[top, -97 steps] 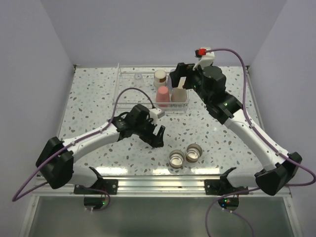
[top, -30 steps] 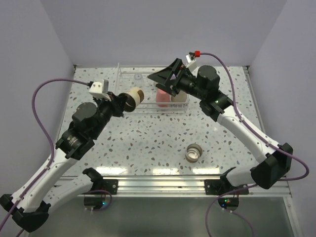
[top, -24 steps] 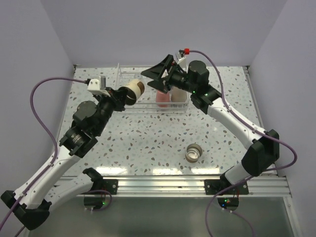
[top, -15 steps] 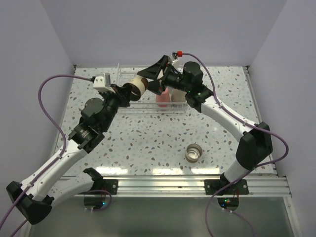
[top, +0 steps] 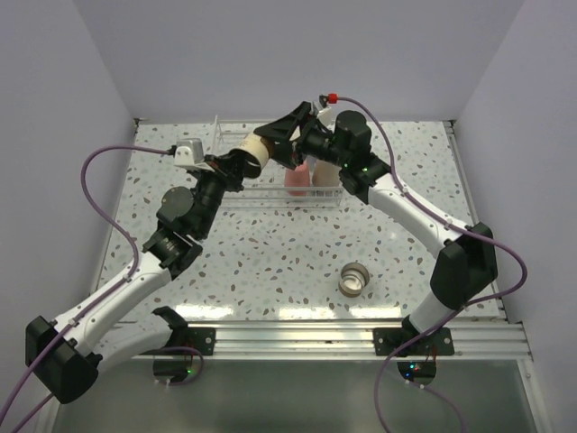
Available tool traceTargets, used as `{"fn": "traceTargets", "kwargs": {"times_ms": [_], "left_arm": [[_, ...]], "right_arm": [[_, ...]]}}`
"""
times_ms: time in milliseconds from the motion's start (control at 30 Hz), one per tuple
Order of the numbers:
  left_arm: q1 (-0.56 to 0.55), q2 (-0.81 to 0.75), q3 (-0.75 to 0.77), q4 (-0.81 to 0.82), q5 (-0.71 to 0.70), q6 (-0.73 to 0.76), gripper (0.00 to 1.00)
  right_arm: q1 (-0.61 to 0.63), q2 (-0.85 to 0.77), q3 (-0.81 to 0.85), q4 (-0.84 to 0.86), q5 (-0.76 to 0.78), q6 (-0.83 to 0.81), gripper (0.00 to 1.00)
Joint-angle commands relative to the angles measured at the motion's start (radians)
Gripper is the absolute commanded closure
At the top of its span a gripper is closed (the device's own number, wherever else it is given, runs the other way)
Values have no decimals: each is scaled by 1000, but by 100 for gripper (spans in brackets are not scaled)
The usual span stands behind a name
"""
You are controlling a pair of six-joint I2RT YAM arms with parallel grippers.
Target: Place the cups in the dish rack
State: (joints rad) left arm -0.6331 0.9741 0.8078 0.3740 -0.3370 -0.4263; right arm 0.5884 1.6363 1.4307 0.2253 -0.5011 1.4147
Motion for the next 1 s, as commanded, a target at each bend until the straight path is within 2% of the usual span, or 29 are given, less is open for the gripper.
{"fn": "traceTargets", "kwargs": {"times_ms": [0, 167, 233, 267, 300, 367, 400, 500, 633, 833, 967], "left_arm": [[4, 20, -27, 81, 1, 24, 100], [6, 51, -44, 101, -2, 32, 100], [6, 58, -39, 79, -17, 21, 91], [6, 60, -26, 62, -39, 18, 82], [4, 58, -16, 16, -49, 18, 55], [7, 51, 14, -44, -97, 14, 25], [6, 46, 25, -125, -117, 18, 2], [9, -6, 37, -283, -207, 17, 0], [9, -127, -28, -410, -269, 3, 0], [12, -255, -113, -506, -327, -37, 0], [12, -241, -116, -506, -297, -55, 0]], "right_arm": [[17, 0, 56, 109, -26, 85, 27], [18, 52, 119, 74, -56, 55, 60], [16, 71, 138, 71, -68, 49, 71], [16, 91, 148, 71, -83, 46, 77], [16, 103, 158, 65, -94, 32, 80], [17, 143, 207, 16, -122, 7, 84], [16, 158, 253, -9, -129, -31, 84], [4, 217, 347, -115, -152, -106, 84], [-18, 287, 439, -188, -165, -167, 84], [-64, 379, 539, -222, -145, -224, 87], [-68, 479, 756, -458, -111, -403, 90]]}}
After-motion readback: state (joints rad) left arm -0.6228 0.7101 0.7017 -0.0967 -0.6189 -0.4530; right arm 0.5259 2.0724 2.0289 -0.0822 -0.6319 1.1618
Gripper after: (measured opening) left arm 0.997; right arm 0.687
